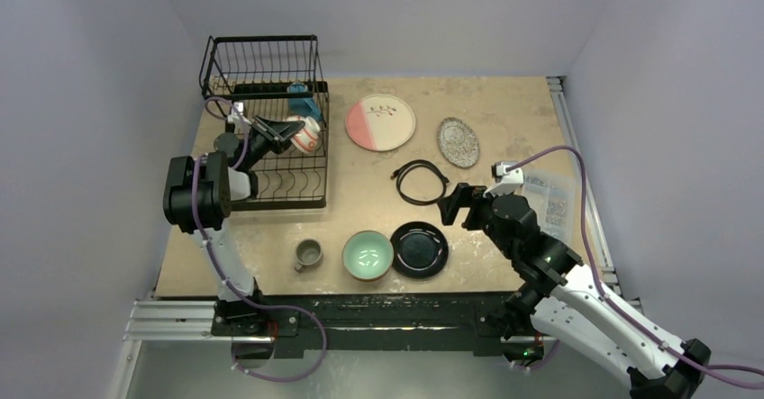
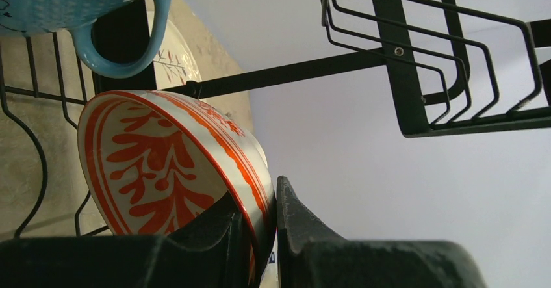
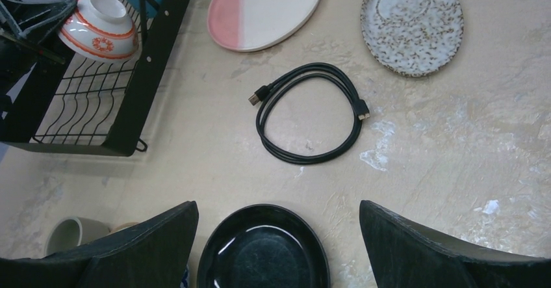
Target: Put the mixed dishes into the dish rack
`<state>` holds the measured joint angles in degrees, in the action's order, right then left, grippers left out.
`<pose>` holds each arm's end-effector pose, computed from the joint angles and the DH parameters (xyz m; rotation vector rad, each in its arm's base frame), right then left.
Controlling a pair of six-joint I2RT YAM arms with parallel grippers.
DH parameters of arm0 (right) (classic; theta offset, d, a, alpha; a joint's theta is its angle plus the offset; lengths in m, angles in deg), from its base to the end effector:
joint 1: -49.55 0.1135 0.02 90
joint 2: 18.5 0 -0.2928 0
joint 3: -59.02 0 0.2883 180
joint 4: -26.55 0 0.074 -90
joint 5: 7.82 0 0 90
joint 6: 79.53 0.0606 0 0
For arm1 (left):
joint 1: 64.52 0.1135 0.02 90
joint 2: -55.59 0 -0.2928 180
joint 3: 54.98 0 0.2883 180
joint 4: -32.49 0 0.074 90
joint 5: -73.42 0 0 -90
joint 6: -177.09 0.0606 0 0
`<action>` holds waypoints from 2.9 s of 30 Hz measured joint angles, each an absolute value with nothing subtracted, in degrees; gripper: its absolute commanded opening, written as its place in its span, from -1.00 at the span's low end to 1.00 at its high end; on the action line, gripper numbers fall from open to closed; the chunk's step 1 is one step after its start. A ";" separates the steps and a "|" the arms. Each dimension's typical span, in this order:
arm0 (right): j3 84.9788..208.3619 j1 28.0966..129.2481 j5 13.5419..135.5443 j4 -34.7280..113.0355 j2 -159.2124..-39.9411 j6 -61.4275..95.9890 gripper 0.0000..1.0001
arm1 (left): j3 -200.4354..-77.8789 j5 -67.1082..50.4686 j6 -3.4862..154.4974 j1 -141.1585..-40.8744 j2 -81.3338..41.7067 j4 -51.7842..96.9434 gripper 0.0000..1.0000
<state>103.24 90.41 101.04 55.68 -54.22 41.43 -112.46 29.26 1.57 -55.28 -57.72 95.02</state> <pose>0.1568 0.1097 0.2808 0.0546 1.9454 0.5247 0.4148 0.0234 0.1574 -0.6466 1.6041 -1.6041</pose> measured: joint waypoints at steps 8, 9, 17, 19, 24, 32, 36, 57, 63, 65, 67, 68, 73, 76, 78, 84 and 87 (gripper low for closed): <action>103.18 90.41 101.21 55.22 -56.58 41.30 0.91 | -116.72 30.93 1.35 -55.26 -61.24 94.91 -1.00; 103.16 90.41 101.19 55.22 -56.89 41.27 0.91 | -117.03 31.12 1.42 -55.26 -61.48 94.82 -1.00; 103.16 90.41 101.21 54.85 -57.15 41.23 0.91 | -118.73 32.78 2.68 -55.22 -62.73 91.96 -1.00; 103.16 90.41 101.21 54.74 -57.15 41.23 0.91 | -119.04 33.13 3.27 -55.22 -62.97 90.93 -1.00; 103.16 90.41 101.21 54.44 -57.50 41.03 0.91 | -119.67 33.98 6.27 -55.15 -63.01 86.82 -1.00; 103.16 90.41 101.19 54.37 -57.48 40.99 0.91 | -121.82 35.69 10.09 -54.91 -62.51 81.07 -1.00; 103.16 90.41 101.19 54.37 -57.48 40.90 0.91 | -122.06 35.73 11.71 -54.93 -61.37 78.54 -1.00; 103.13 90.41 101.17 53.98 -57.96 40.86 0.91 | -120.72 36.67 8.89 -51.46 -61.18 80.70 -1.00; 103.13 90.41 101.17 53.98 -57.85 40.86 0.91 | -121.77 37.26 12.35 -51.15 -61.07 75.96 -1.00; 103.13 90.41 101.17 53.98 -57.83 40.86 0.91 | -122.34 37.66 12.83 -51.15 -61.07 74.78 -1.00; 103.13 90.41 101.17 53.98 -57.83 40.86 0.91 | -122.60 37.79 13.15 -51.15 -61.07 74.01 -1.00; 103.11 90.41 101.17 53.96 -57.83 40.86 0.91 | -122.80 37.90 13.35 -51.15 -61.07 73.62 -1.00; 102.76 90.41 101.15 53.89 -57.81 40.86 0.91 | -124.37 38.75 15.01 -51.15 -61.07 69.99 -0.66; 102.63 90.41 101.17 53.76 -57.81 40.86 0.91 | -125.40 38.44 17.90 -51.15 -60.59 65.99 -0.48; 102.56 90.41 101.17 53.67 -57.81 40.86 0.91 | -125.73 37.59 20.83 -51.02 -59.78 61.71 -0.43; 102.50 90.41 101.17 53.56 -57.85 40.86 0.91 | -125.93 35.23 29.74 -50.87 -55.45 48.00 -0.26; 102.50 90.41 101.17 53.54 -57.85 40.86 0.91 | -126.10 33.72 33.28 -50.80 -53.09 43.00 -0.23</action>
<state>102.50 90.41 101.17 53.54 -57.85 40.86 -126.10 33.72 33.28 -50.80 -53.09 43.00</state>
